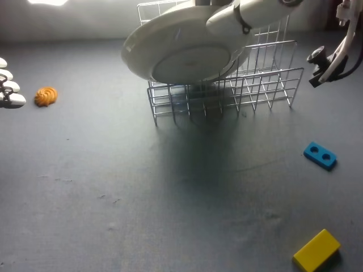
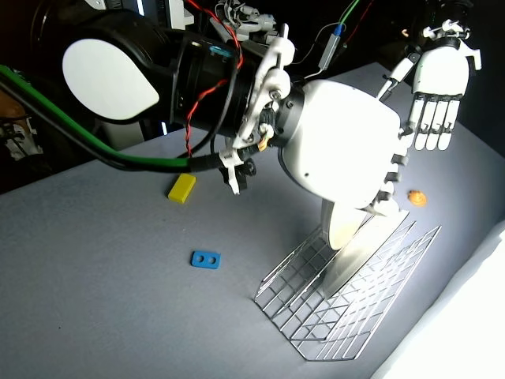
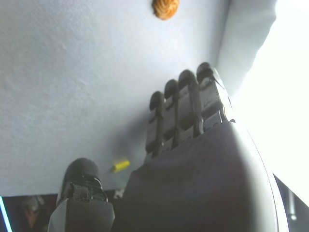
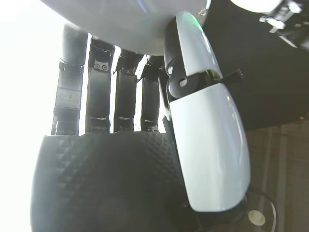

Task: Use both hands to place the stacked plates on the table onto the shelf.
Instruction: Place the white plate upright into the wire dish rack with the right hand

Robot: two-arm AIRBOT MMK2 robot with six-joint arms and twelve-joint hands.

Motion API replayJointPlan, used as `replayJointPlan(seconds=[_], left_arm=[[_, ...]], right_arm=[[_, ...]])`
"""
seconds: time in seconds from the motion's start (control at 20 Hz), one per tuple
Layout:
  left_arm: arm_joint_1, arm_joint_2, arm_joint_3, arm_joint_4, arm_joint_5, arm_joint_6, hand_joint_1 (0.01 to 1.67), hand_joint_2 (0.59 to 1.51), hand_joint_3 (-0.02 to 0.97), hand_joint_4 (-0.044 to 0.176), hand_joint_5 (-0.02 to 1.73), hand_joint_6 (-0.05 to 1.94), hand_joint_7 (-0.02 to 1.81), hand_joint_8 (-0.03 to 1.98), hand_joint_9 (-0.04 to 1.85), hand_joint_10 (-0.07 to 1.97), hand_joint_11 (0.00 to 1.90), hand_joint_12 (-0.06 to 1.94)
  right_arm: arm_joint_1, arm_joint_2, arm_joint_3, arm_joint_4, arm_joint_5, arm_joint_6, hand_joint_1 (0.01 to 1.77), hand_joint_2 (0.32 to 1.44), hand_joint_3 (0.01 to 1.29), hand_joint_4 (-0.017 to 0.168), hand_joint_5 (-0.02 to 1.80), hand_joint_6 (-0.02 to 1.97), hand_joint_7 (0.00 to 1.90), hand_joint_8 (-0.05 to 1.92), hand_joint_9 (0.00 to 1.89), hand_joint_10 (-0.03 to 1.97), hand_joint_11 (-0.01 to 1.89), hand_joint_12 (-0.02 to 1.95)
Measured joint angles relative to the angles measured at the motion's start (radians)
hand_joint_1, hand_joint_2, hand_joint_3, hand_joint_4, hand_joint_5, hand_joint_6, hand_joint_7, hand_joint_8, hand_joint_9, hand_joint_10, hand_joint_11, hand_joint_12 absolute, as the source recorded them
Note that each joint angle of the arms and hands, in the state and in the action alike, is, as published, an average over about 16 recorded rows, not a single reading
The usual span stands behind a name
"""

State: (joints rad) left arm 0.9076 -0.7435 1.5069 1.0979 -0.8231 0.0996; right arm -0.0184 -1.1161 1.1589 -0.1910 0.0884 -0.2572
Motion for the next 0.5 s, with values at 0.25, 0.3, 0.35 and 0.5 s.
replayJointPlan(seconds=[0.25,0.3,0.35,0.5], left_arm=[[0.001,-0.002,0.002,0.001,-0.001,0.0,0.01,1.131,0.007,0.001,0.17,0.01,0.15,0.02,0.11,0.01,0.03,0.02],[0.001,-0.002,0.002,0.002,-0.001,0.0,0.01,1.132,0.007,0.001,0.17,0.01,0.15,0.02,0.11,0.01,0.03,0.02],[0.001,-0.003,0.002,0.003,-0.001,0.0,0.01,1.133,0.007,0.001,0.17,0.01,0.15,0.02,0.11,0.01,0.03,0.02],[0.001,-0.005,0.003,0.004,-0.002,0.0,0.01,1.135,0.007,0.001,0.17,0.01,0.15,0.02,0.11,0.01,0.04,0.02]], right_arm=[[-0.007,-0.026,0.058,0.015,-0.02,0.021,1.16,1.14,0.01,0.015,0.75,1.16,0.85,1.18,0.76,1.0,0.49,1.59],[-0.01,-0.031,0.068,0.018,-0.022,0.022,1.16,1.14,0.01,0.015,0.75,1.16,0.85,1.18,0.76,1.0,0.49,1.59],[-0.013,-0.036,0.078,0.02,-0.023,0.022,1.16,1.14,0.01,0.015,0.75,1.16,0.85,1.18,0.76,1.0,0.49,1.59],[-0.027,-0.051,0.105,0.028,-0.027,0.02,1.16,1.14,0.01,0.015,0.74,1.16,0.84,1.19,0.75,1.0,0.49,1.59]])
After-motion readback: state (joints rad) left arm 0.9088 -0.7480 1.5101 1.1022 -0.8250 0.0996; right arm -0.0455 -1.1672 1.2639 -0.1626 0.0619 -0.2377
